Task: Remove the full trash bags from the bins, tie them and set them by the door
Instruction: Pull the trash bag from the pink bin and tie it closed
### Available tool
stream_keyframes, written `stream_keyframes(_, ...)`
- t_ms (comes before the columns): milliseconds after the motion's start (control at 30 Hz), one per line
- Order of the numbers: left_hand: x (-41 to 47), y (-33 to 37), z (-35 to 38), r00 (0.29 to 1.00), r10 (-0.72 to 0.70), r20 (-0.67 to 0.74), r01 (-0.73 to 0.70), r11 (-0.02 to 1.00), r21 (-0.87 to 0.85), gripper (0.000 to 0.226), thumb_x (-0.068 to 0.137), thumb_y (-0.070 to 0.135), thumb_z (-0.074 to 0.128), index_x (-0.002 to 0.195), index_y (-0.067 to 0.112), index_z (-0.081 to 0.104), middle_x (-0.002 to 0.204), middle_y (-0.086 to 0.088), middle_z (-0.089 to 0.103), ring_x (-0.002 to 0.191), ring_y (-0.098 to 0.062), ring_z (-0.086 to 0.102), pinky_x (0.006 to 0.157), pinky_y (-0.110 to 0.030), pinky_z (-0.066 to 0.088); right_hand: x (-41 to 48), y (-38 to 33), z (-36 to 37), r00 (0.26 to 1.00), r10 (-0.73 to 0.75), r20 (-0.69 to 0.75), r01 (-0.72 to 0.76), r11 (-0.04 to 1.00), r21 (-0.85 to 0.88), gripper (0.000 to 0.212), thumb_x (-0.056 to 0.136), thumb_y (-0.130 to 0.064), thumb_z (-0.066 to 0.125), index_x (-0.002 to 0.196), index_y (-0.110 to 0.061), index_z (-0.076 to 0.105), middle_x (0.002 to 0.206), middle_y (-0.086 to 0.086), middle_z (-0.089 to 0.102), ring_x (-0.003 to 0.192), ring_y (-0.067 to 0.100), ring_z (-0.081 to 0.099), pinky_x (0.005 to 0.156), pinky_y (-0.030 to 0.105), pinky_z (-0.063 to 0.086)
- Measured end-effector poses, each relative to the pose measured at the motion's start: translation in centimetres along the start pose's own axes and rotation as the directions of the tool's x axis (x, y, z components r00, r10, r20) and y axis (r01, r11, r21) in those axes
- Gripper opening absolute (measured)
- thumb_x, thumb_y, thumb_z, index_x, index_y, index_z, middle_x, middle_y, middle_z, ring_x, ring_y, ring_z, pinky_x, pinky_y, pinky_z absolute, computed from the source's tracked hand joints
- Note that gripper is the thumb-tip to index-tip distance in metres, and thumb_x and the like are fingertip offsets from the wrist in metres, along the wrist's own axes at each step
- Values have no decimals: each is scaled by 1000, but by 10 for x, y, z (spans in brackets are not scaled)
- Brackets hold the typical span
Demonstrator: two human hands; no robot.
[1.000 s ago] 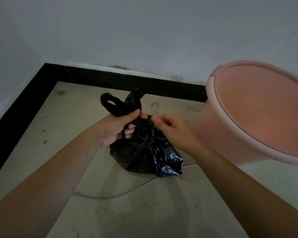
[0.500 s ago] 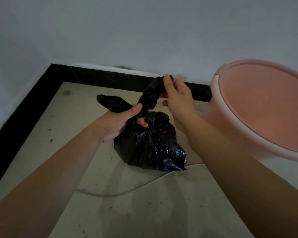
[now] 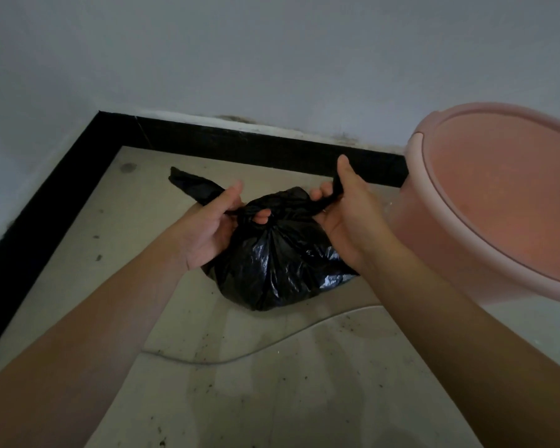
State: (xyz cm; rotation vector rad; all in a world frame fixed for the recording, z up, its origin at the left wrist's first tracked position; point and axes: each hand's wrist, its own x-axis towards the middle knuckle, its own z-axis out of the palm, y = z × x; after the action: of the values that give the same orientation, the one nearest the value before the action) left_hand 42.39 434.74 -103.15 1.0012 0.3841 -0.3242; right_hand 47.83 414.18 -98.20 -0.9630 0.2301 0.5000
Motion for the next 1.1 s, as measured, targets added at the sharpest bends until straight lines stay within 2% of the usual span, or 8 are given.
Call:
stream_keyframes(67, 1, -1, 1, 1000, 13, -17, -13, 1000, 13, 46, 90, 31, 74, 109, -10, 66, 123, -34, 63, 122, -40, 61, 104, -45, 50, 0, 4, -4, 998, 49, 27, -45, 992, -120, 22, 98, -33, 61, 90, -16, 48, 57, -4, 43, 54, 9, 50, 89, 41, 54)
stream_keyframes(200, 0, -4, 8, 994, 97, -48, -97, 995, 18, 44, 86, 6, 71, 61, 14, 35, 70, -10, 60, 80, -23, 65, 86, -35, 57, -3, 13, -11, 982, 179, 53, -135, 877, -461, 42, 87, -15, 74, 120, -17, 49, 61, -3, 54, 59, 9, 59, 81, 35, 56)
stream_keyframes(367, -2, -9, 15, 985, 136, -108, -132, 990, 47, 44, 79, -1, 71, 61, 14, 34, 71, -8, 64, 80, -21, 68, 87, -36, 56, 3, 11, -11, 986, 8, 165, 159, 218, -963, 27, 86, -42, 74, 105, -23, 71, 92, -8, 68, 89, 11, 66, 86, 35, 57)
stream_keyframes(467, -2, -11, 15, 980, 145, -134, -146, 989, 4, 44, 74, 0, 74, 63, 13, 33, 81, -9, 70, 100, -25, 72, 89, -36, 58, 7, 5, -7, 979, 153, 139, 122, 112, -986, 31, 96, -46, 59, 86, -21, 72, 84, 0, 71, 79, 15, 66, 74, 34, 56)
stream_keyframes(700, -6, -9, 6, 983, 165, -76, -168, 985, -31, 43, 74, -10, 71, 55, 13, 40, 74, -6, 71, 101, -25, 72, 94, -39, 56, 0, 12, -16, 816, 561, 135, -233, 535, -812, 40, 99, -52, 51, 74, -21, 50, 59, -3, 43, 53, 11, 37, 54, 24, 29)
stream_keyframes(867, -10, -10, 5, 982, 171, -80, -172, 985, 1, 44, 70, -11, 72, 59, 12, 36, 76, -9, 70, 97, -24, 73, 88, -35, 58, -8, 19, -24, 909, 314, 273, 168, 323, -931, 52, 97, -59, 47, 63, -20, 52, 64, 4, 47, 60, 15, 45, 67, 29, 36)
stream_keyframes(1033, -13, -3, 7, 992, 127, 21, -128, 990, 58, 46, 71, -15, 70, 57, 16, 40, 74, -9, 70, 87, -24, 73, 80, -33, 59, -5, 13, -25, 816, 557, 152, -224, 548, -806, 55, 102, -52, 41, 57, -21, 43, 54, -1, 32, 48, 14, 34, 53, 29, 26)
stream_keyframes(1100, -14, 0, 8, 992, 102, 76, -111, 986, 122, 51, 73, -19, 70, 59, 17, 37, 71, -7, 65, 82, -24, 71, 79, -33, 59, -3, 15, -30, 846, 528, 73, -209, 455, -866, 58, 101, -57, 41, 60, -18, 54, 49, -2, 34, 44, 15, 34, 52, 30, 27)
